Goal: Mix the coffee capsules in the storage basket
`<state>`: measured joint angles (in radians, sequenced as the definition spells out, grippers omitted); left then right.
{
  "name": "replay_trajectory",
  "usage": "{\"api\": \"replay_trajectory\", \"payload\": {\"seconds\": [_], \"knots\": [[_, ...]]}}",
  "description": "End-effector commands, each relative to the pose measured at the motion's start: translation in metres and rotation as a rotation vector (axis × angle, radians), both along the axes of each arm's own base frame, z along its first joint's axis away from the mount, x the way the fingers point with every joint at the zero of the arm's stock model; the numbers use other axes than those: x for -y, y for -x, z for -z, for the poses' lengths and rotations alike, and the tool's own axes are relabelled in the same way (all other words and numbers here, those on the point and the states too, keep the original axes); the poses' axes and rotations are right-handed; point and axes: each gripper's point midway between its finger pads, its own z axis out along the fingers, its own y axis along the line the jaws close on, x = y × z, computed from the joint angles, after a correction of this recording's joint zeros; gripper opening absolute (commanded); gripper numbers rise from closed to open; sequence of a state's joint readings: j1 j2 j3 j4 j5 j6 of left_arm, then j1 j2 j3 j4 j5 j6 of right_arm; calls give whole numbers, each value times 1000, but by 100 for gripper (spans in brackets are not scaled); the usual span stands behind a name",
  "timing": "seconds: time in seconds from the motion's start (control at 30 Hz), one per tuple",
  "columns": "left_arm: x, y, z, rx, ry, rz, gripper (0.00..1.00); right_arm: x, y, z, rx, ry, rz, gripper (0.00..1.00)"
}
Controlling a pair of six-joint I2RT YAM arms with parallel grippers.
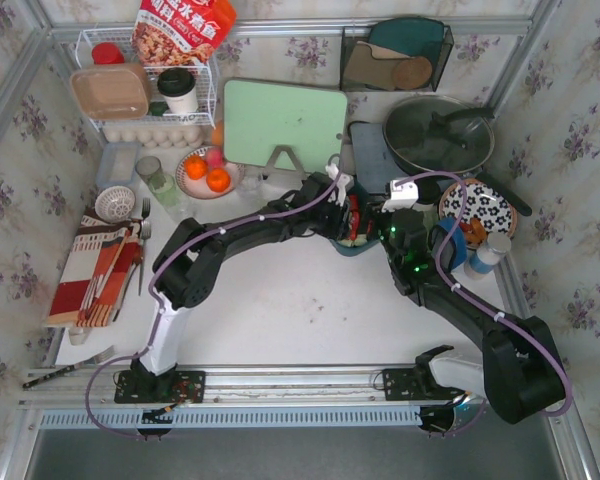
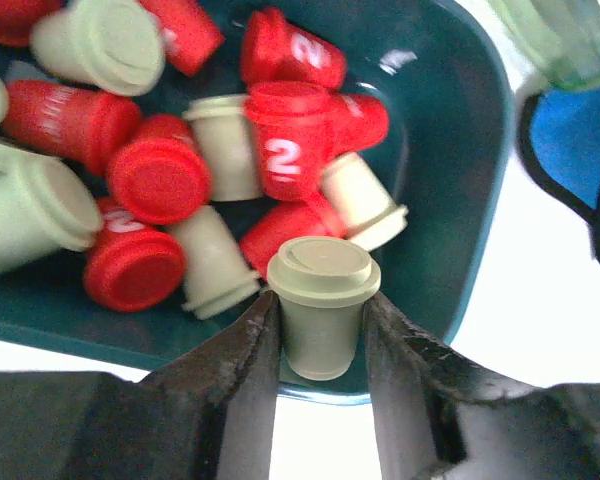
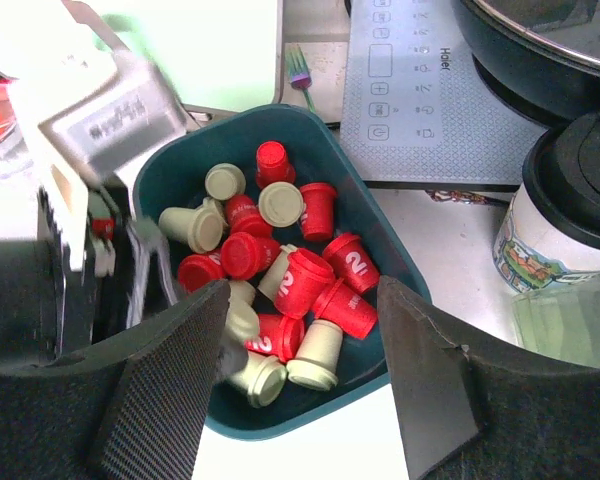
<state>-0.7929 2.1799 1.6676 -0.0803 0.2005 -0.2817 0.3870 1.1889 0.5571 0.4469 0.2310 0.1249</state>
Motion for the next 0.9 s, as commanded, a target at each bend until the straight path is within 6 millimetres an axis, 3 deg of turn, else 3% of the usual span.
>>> {"api": "replay_trajectory", "payload": {"seconds": [0.0,0.17,0.23,0.4,0.53,0.7,0.77,0.87], "knots": [[-3,7,-6,36,-19,-2,45,0,-2,-8,32,-11,5,68],[-4,8,-14,43,-5,-14,61,-1,-2,-7,28,-9,1,68],[-6,9,-18,49,6,-19,63,0,-2,-7,29,-8,1,68],[-24,3,-54,147,17,-93,64,-1,-2,-7,28,-7,-1,69],[-63,-11,-73,232,-74,-245,65,-2,-3,-5,23,-5,-8,69],[-130,-26,-64,217,-208,-434,66,-9,-3,-4,18,-4,-43,69],[-155,-24,-56,188,-225,-481,66,-15,-3,-2,12,-3,-78,69],[-189,-16,-61,213,-246,-540,66,-25,-4,4,-6,-8,-126,69]]}}
